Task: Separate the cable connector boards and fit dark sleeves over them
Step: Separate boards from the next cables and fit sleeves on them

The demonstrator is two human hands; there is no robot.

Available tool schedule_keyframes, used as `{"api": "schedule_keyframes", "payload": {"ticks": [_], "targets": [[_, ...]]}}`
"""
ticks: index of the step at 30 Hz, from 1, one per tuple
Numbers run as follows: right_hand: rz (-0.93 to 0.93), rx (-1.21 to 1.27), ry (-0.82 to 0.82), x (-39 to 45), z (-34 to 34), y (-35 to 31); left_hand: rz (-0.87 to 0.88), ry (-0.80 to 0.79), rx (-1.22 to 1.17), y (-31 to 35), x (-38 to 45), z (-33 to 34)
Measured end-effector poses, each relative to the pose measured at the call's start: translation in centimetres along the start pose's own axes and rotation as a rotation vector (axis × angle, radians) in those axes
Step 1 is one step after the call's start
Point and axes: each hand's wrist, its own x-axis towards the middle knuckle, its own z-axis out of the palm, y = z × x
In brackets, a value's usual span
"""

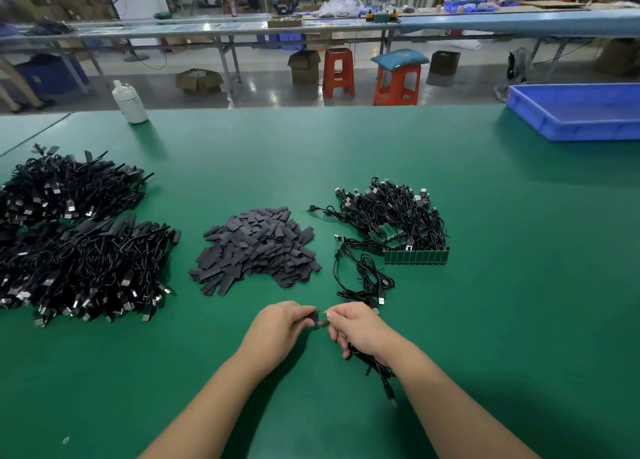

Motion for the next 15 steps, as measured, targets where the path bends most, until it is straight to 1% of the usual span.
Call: {"api": "schedule_keyframes", "payload": {"ticks": [3,5,11,13,15], "targets": [[-0.001,-0.011,-0.020,0.0,0.1,-0.1,0.007,-0.033,0.046,0.6,0.2,0.0],[-0.001,-0.019,-0.031,0.1,0.0,0.0,-0.015,-0.054,0.025,0.9,0.3,-0.2],[-0.009,-0.063,-0.100,0.5,-0.6,0.5,-0.217,-0.160,-0.177,-0.3,0.3,-1.4],[-0.014,-0.080,-0.103,0.6,-0.5,0.4,-0.206,-0.188,-0.194,-0.6,0.1,-1.4],[-0.011,-0.059,-0.106,0.6,-0.3,0.4,-0.133,-0.156,-0.154,-0.7,-0.1,-1.4]]}}
